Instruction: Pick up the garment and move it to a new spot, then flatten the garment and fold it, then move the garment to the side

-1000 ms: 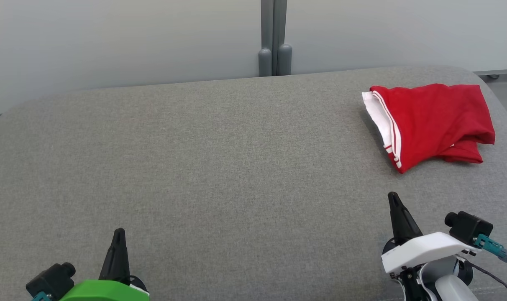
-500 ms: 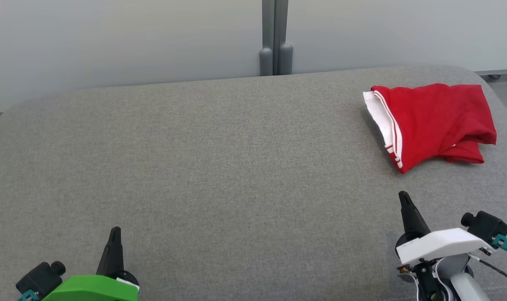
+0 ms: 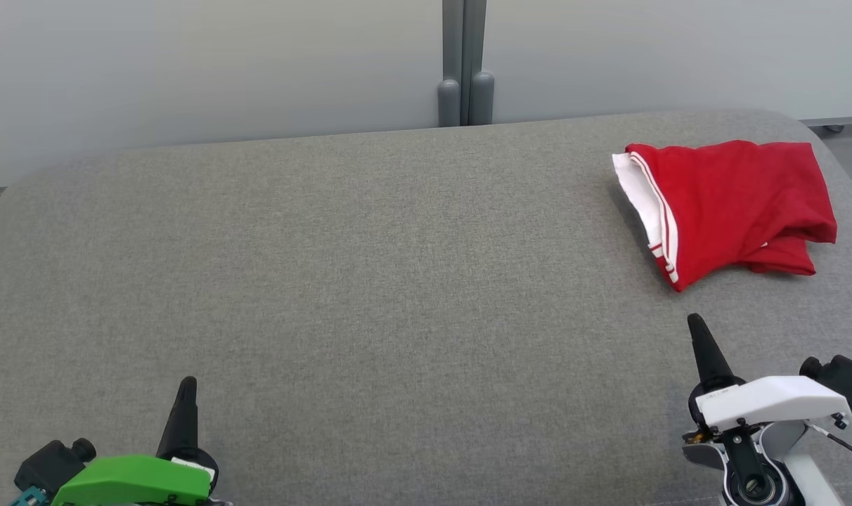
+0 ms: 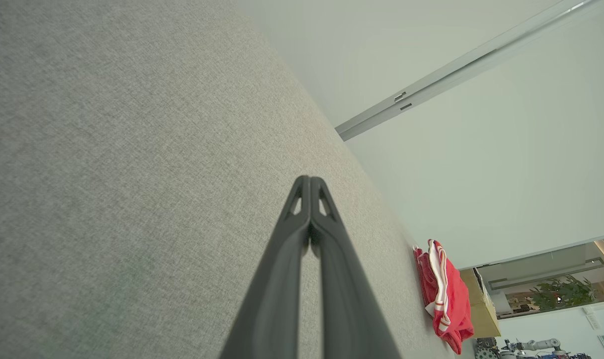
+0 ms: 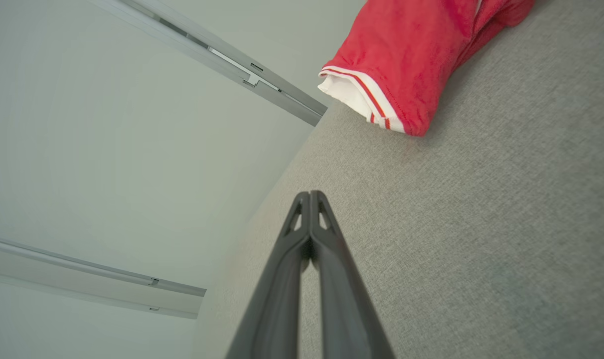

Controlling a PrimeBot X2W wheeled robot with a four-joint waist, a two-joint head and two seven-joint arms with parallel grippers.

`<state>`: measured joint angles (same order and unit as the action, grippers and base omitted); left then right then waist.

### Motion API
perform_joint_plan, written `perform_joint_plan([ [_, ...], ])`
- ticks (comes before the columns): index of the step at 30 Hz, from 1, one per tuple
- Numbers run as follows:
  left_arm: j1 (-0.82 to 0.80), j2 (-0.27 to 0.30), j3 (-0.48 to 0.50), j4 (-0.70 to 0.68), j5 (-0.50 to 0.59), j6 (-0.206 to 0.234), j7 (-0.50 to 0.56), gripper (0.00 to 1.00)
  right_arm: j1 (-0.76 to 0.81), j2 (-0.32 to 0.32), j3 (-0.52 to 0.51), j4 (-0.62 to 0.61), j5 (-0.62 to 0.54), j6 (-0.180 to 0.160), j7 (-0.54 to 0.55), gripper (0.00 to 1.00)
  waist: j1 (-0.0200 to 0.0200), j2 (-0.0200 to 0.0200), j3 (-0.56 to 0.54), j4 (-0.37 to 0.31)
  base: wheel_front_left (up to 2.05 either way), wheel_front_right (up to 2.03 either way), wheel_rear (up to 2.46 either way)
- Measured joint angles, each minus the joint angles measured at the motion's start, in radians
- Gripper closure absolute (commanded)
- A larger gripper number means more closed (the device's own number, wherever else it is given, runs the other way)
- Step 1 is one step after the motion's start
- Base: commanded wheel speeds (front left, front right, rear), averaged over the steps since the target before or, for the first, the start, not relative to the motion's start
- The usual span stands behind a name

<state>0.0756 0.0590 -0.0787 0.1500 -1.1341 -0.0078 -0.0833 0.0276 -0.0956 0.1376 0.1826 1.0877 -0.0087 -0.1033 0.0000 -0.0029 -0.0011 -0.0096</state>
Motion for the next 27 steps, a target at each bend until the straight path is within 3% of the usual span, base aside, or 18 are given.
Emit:
perform_joint_plan([
  [27, -0.067, 0.018, 0.045, 0.063, -0.316, -0.063, 0.076, 1.0, -0.041, -0.003, -0.098, 0.038, 0.36, 0.072, 0.078, 1.0, 0.0, 0.0, 0.003, 0.006, 0.0, 0.0, 0.0],
])
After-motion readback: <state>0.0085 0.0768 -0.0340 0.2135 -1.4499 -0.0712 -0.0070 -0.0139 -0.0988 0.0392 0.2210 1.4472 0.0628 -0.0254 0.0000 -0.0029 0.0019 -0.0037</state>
